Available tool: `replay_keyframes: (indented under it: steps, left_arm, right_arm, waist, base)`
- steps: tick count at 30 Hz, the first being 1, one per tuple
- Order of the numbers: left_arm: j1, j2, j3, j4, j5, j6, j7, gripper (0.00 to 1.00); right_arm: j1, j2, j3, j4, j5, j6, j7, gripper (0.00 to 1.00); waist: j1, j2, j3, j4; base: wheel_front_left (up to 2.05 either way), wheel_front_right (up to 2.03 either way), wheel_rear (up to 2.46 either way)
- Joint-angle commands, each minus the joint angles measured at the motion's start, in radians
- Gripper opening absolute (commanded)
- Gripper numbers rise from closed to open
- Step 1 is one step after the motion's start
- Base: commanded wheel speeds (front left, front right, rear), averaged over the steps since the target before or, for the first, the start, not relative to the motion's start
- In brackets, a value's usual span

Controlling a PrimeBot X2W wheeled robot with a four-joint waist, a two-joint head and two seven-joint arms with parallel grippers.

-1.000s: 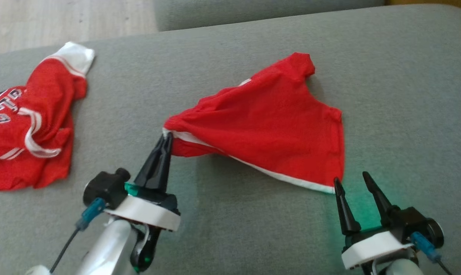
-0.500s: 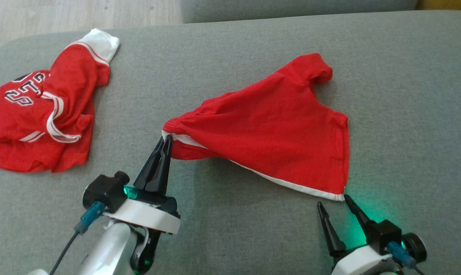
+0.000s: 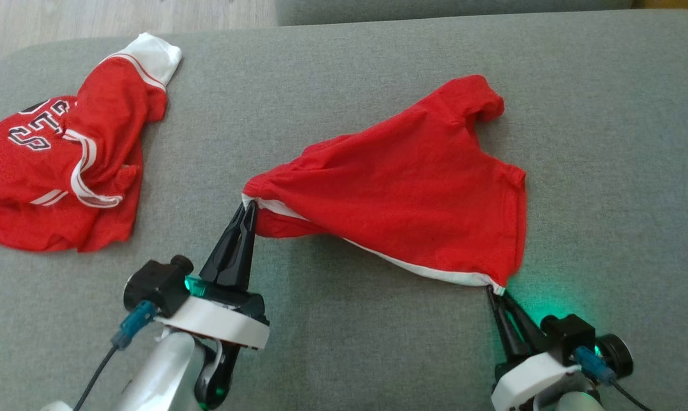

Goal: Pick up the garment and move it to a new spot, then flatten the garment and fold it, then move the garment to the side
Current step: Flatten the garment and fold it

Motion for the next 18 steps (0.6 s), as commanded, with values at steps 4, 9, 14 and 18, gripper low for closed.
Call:
replay_keyframes:
  steps: [4, 9, 14, 18]
  left_arm:
    - [-0.035, 0.021, 0.039, -0.032, 0.009, -0.006, -0.01, 0.0]
    - [-0.031, 0.03, 0.042, -0.054, 0.001, -0.006, -0.01, 0.0]
    - [-0.039, 0.07, 0.029, -0.122, -0.029, -0.006, -0.01, 0.0]
    - [-0.079, 0.124, 0.002, -0.205, -0.066, -0.006, 0.002, 0.0]
  right_arm:
    - [-0.019, -0.004, 0.022, -0.034, -0.013, -0.001, -0.004, 0.0]
    - [-0.007, -0.004, 0.0, -0.107, -0.032, -0.001, -0.004, 0.0]
    - [0.003, -0.007, -0.036, -0.254, -0.007, -0.001, -0.004, 0.0]
    - [-0.024, -0.008, -0.068, -0.389, 0.041, -0.001, -0.004, 0.0]
  waist:
    - [0.0, 0.0, -0.017, -0.009]
    - [0.0, 0.0, -0.045, -0.025]
    - [0.0, 0.0, -0.091, -0.052]
    - [0.0, 0.0, -0.123, -0.07]
  base:
    - [0.0, 0.0, 0.0]
    - [0.0, 0.0, 0.0]
    - [0.0, 0.0, 0.0]
    - [0.0, 0.0, 0.0]
